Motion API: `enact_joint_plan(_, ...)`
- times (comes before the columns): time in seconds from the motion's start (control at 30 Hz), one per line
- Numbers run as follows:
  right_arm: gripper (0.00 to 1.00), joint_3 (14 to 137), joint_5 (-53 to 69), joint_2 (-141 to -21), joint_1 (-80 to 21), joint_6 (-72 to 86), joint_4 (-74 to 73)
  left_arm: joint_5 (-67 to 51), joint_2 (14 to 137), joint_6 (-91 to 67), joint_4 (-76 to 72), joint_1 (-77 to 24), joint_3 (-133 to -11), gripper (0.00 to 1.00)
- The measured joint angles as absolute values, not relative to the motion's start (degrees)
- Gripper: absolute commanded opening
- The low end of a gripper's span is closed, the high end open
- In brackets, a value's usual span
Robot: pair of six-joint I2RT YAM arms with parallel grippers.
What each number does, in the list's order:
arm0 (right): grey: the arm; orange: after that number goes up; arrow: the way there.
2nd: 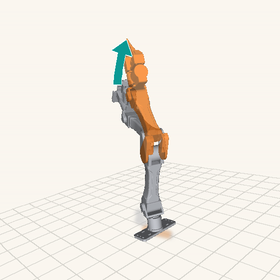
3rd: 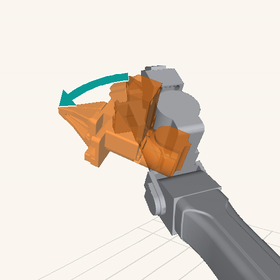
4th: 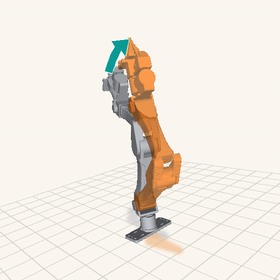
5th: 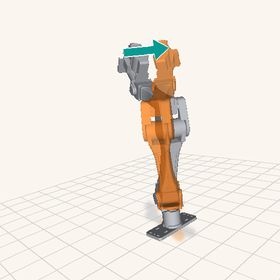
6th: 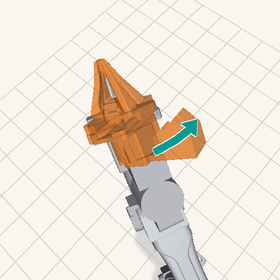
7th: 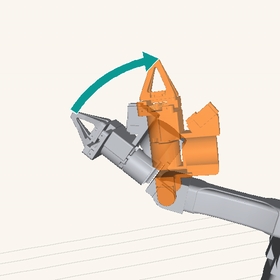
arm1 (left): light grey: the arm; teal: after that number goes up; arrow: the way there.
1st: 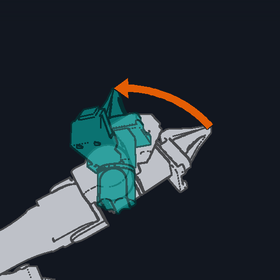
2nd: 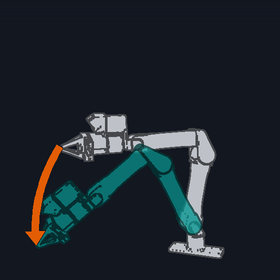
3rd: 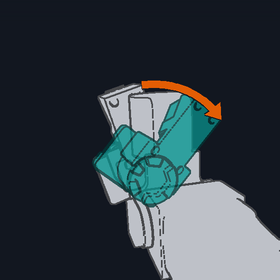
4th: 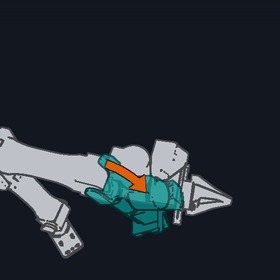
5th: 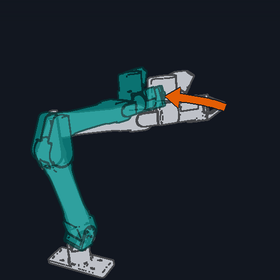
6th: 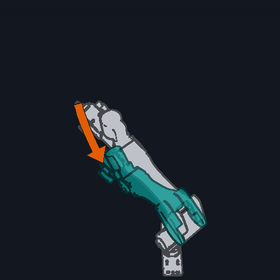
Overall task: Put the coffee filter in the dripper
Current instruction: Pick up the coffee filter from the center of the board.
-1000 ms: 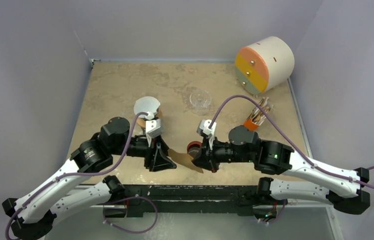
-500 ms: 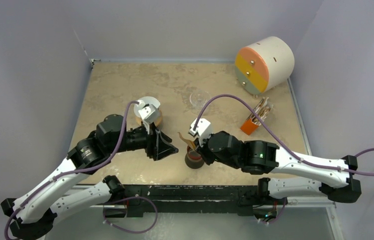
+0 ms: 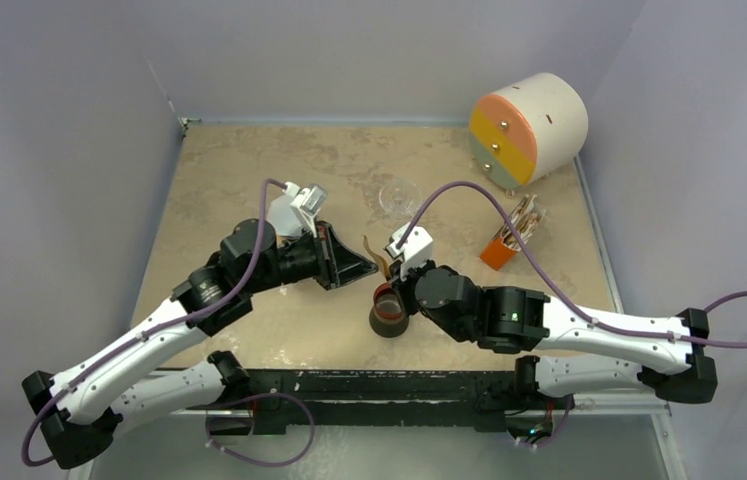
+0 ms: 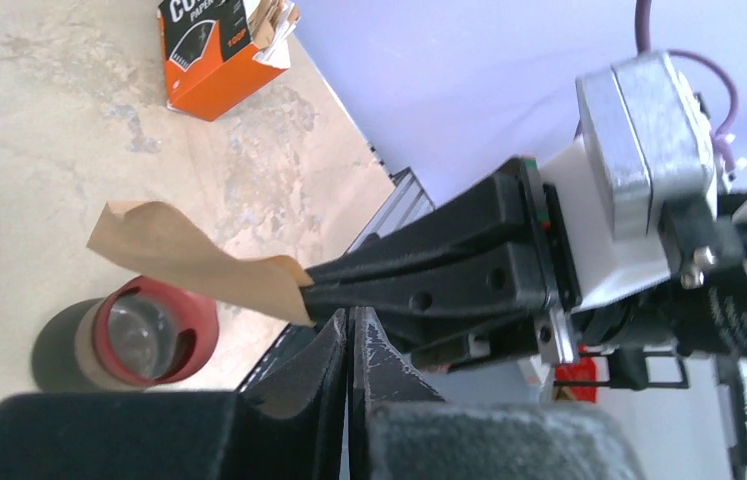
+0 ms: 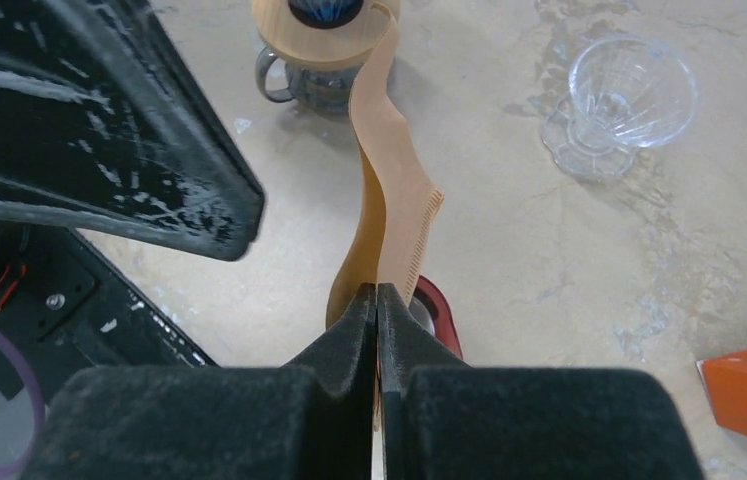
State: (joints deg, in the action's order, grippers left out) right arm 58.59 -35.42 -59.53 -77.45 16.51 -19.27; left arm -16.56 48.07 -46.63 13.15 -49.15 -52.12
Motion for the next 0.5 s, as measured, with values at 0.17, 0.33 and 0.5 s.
enact_joint_plan(0.17,0.0,57.21,-37.85,-59.29,-78.0,17.1,-17.12,-16.45,51.94,-51.35,8.43,-49.15,-52.03,0.0)
enact_joint_plan(0.33,0.0,56.27,-39.66,-58.74,-78.35,17.39,-15.51,-16.14,54.48,-54.37,6.7,-49.15,-52.03,0.0)
enact_joint_plan(0.5,0.0,55.79,-41.08,-58.74,-78.46,17.56,-15.14,-15.44,56.4,-55.77,6.85,-49.15,-52.03,0.0)
